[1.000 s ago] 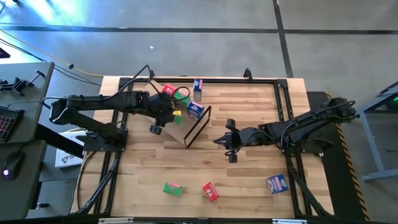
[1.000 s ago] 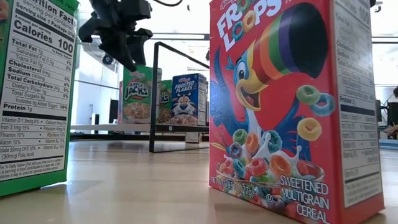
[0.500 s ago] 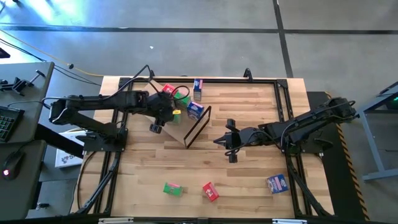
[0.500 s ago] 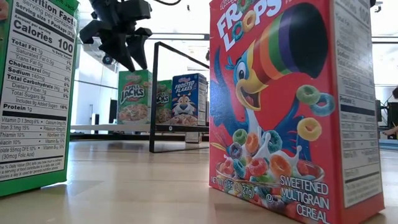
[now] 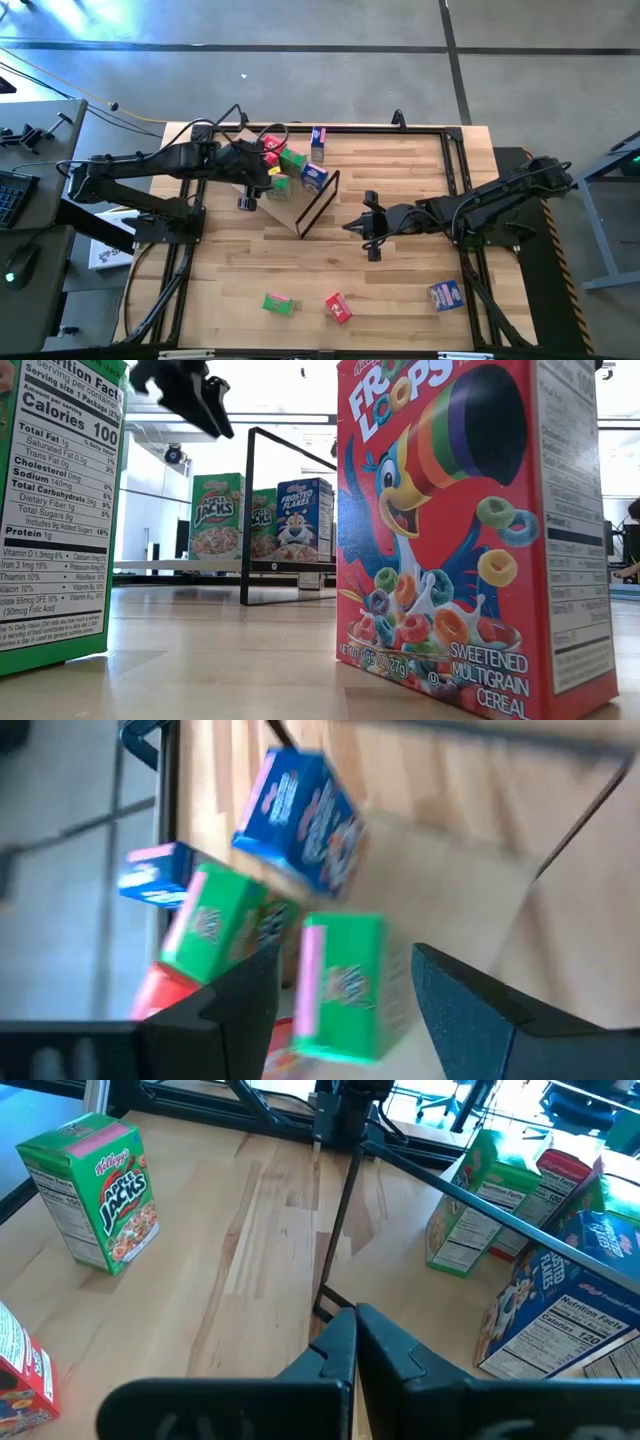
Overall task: Stack cereal on shelf
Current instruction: Adjust the cereals on the shelf
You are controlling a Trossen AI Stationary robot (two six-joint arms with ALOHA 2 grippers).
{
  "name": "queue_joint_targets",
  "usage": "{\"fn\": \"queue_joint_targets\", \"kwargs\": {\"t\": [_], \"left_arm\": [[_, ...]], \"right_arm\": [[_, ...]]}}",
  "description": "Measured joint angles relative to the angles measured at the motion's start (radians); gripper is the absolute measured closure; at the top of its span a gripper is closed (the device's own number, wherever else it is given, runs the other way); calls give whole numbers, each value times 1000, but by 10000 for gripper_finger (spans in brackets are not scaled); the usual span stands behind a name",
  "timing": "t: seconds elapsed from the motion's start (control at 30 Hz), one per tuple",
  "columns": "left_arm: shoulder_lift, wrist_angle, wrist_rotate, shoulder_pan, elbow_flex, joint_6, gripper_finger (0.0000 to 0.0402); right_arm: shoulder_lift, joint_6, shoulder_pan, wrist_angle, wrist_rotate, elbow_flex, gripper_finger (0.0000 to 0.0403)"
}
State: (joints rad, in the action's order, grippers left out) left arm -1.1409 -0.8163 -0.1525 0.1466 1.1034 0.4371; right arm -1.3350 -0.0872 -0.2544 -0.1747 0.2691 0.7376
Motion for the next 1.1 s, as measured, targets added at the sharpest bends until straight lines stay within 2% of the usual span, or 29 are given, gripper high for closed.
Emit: {"fn": "queue_joint_targets", "kwargs": {"t": [0.1,0.2,0.37,0.5,0.6,0.7,0.9,1.0,1.1], "left_arm": [[28,36,32,-54,-34,-177,217],[86,192,24,-132,-146,-311,263],[179,482,-43,-252,-393,-501,347],[212,595,-138,-322,-520,-640,394],[212,597,-264,-360,-563,-706,395],[208,578,-325,-373,-575,-746,392],[216,594,-316,-372,-623,-778,401],[226,622,-275,-365,-662,-802,401],[226,717,-237,-355,-704,-803,401]], "right_arm": [[0,8,8,22,0,0,403],[-1,42,31,71,0,0,403],[-21,37,69,65,0,0,403],[-36,34,96,36,0,1,403],[-79,32,119,-34,-19,2,403],[-155,35,137,-115,-62,1,403],[-244,34,157,-263,-171,0,403],[-231,23,157,-269,-177,0,403],[-228,3,168,-272,-180,0,403]]}}
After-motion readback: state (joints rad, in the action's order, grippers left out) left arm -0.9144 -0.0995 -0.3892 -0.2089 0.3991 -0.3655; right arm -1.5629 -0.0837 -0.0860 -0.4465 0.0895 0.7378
